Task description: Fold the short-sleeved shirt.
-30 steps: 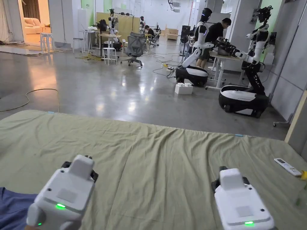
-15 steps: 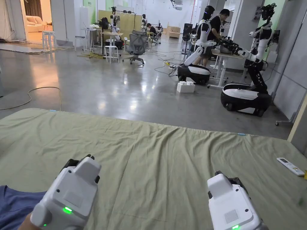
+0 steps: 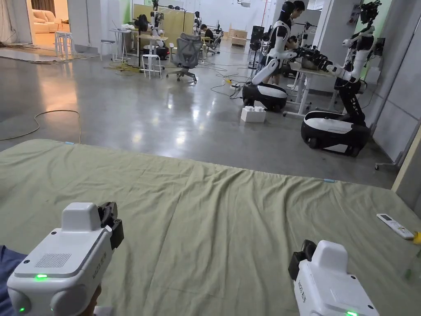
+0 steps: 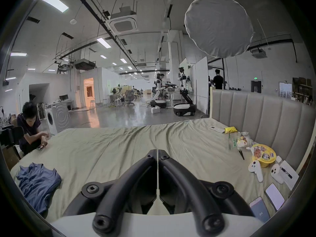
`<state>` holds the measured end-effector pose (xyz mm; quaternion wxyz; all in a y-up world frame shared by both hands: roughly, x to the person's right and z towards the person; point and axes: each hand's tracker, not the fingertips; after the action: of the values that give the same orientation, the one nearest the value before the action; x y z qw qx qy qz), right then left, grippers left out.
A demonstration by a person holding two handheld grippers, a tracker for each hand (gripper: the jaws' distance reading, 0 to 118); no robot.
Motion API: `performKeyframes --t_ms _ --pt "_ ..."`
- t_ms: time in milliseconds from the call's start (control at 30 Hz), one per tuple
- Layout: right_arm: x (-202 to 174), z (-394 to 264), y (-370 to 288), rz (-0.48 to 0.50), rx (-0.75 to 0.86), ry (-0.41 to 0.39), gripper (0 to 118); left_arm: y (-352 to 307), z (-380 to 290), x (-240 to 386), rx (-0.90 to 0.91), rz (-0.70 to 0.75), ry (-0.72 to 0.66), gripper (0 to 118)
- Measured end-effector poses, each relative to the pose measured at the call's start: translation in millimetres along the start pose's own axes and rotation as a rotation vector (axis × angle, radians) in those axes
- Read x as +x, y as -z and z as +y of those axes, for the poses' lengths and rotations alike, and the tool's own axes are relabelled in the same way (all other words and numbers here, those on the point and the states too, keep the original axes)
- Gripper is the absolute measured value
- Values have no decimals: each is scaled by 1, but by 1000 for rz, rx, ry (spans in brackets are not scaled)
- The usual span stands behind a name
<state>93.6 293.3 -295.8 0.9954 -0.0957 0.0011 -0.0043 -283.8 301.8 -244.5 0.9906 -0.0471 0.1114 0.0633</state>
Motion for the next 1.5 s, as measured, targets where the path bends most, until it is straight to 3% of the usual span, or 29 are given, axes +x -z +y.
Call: performKeyframes --t_ms 267,600,633,733,767,867,1000,1067,1133,1200,1267,1367,1500 --pt "-10 0 -1 20 7 -52 2 -9 -1 -33 -145 39 82 4" --pt "-39 -30 6 94 -72 -83 2 -14 -49 -169 -579 214 97 6" --pt "-41 -31 6 98 -77 -85 2 -14 -54 -180 -604 229 92 22" --pt "-48 -36 8 112 -95 -101 2 -11 -76 -215 -710 249 70 93" --pt "-51 -38 8 115 -98 -107 2 -12 -84 -227 -720 260 46 101" --pt "-55 -41 8 120 -104 -116 2 -6 -106 -253 -791 302 -43 103" --pt "-59 -46 9 123 -119 -118 2 7 -145 -273 -915 296 -98 100" --pt "-59 -48 7 132 -141 -98 2 9 -171 -278 -1038 317 -125 88" --pt "-60 -52 3 141 -151 -102 2 -3 -172 -270 -873 284 -35 89" --pt "-60 -55 -1 149 -152 -120 2 -3 -172 -264 -908 322 -7 83" --pt "-61 -59 -2 153 -157 -136 2 -5 -171 -257 -881 308 30 61" --pt "-59 -64 0 147 -183 -124 2 -5 -172 -247 -848 307 126 18" --pt "-56 -67 -1 140 -200 -99 2 -6 -170 -245 -841 321 106 3"
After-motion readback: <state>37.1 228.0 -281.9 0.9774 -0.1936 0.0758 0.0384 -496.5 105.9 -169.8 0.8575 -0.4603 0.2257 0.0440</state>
